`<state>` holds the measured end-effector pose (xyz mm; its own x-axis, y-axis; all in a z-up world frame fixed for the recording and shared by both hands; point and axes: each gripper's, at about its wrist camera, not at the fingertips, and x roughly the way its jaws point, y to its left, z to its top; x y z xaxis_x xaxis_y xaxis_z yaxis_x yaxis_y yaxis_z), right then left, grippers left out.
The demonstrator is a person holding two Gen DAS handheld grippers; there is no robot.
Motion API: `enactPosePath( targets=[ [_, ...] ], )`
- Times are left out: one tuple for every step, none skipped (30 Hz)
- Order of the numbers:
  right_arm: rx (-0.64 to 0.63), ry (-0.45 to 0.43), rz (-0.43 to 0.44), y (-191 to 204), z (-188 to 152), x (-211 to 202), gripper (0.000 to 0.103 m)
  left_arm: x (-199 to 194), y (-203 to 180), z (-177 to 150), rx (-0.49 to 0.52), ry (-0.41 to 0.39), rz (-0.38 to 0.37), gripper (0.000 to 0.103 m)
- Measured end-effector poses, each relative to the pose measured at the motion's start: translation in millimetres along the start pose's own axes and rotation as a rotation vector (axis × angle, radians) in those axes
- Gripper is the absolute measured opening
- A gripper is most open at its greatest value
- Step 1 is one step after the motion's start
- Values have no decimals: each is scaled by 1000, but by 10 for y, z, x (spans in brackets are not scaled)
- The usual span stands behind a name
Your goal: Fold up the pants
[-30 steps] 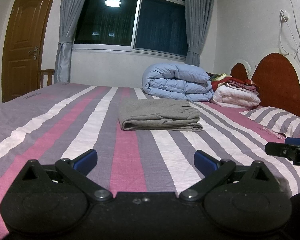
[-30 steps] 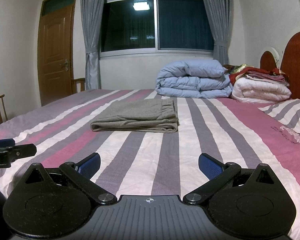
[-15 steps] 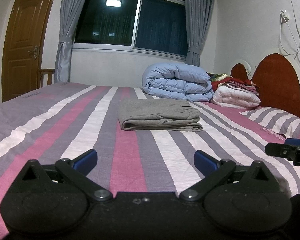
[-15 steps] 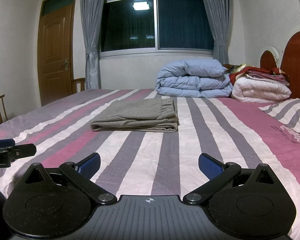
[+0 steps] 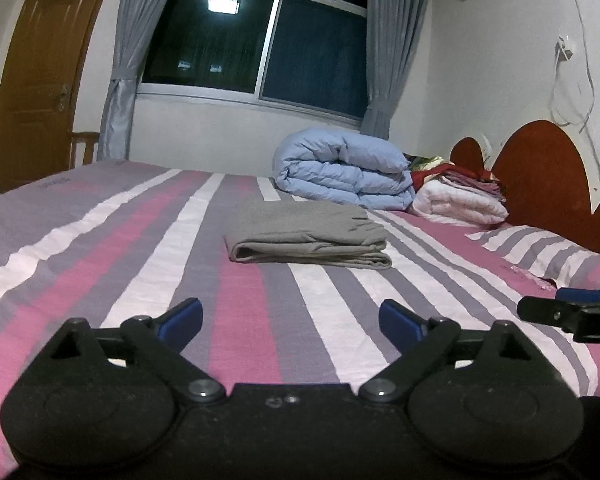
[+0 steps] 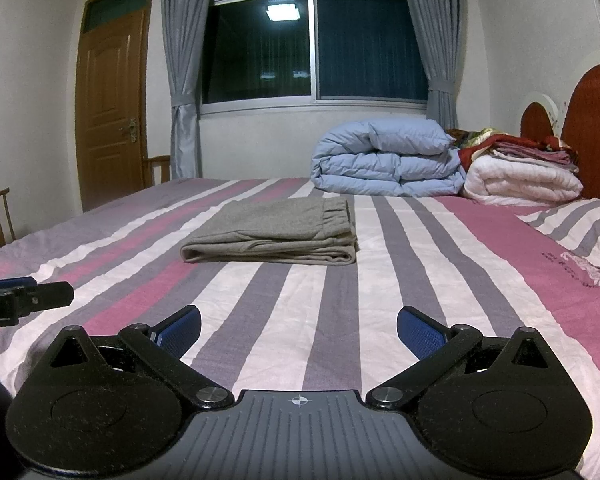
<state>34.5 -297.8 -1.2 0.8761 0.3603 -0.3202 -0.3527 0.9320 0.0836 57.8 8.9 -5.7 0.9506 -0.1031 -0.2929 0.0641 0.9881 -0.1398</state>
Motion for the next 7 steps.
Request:
enactPosePath(
  targets=[
    [0,0,0,0,0,-1,103,-2,-1,1,-1,-1,-6,87],
    [1,0,0,0,-1,-2,103,2,-4,-3,-1,2,-12,87],
    [1,0,0,2,1,-1,103,9,-4,-6,0,6,-18,88],
    [1,0,0,1,0,-2,103,12,-20,-10,5,9,-20,89],
    [1,0,0,2,1,-2,103,14,-27,-10,12,7,-12,93],
    [1,0,0,1,0,-4,103,13,-41,-12,17,7,-9,97],
    [1,0,0,2,1,-4,103,11,-42,-12,19,6,-8,97]
  ],
)
